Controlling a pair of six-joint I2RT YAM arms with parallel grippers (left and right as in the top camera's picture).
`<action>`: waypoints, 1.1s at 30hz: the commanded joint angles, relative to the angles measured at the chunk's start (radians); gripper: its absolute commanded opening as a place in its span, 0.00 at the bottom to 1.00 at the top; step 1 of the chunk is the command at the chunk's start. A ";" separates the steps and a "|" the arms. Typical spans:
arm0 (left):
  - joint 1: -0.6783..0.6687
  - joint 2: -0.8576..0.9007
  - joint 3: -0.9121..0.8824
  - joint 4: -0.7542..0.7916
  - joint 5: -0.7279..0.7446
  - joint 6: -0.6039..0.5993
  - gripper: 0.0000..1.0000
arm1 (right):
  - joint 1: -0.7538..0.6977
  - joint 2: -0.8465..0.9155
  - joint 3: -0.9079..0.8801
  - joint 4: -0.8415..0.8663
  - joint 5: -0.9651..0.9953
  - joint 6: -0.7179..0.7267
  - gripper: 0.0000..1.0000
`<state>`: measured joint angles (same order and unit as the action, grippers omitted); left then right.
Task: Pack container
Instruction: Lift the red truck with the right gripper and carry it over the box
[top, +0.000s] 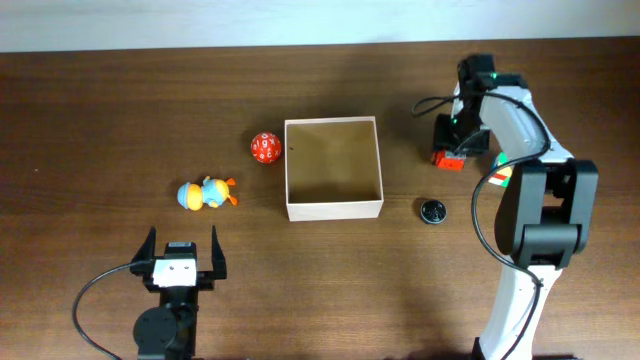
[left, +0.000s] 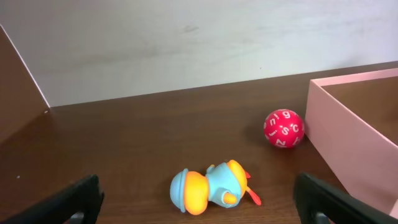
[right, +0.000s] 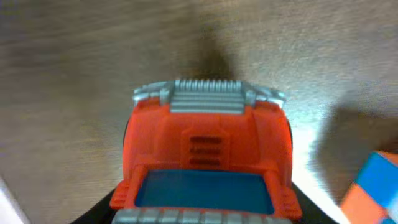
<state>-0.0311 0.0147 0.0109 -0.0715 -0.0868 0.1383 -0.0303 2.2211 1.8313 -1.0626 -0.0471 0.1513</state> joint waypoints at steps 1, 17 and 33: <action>0.004 -0.009 -0.002 -0.004 -0.011 0.013 0.99 | -0.004 0.001 0.109 -0.050 -0.016 -0.055 0.44; 0.004 -0.009 -0.002 -0.004 -0.011 0.013 0.99 | 0.001 0.001 0.576 -0.421 -0.871 -0.499 0.45; 0.004 -0.009 -0.002 -0.004 -0.011 0.013 0.99 | 0.292 0.001 0.589 -0.287 -0.857 -0.451 0.44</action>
<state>-0.0311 0.0147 0.0109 -0.0715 -0.0868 0.1383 0.1902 2.2265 2.4004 -1.3891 -1.0271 -0.3988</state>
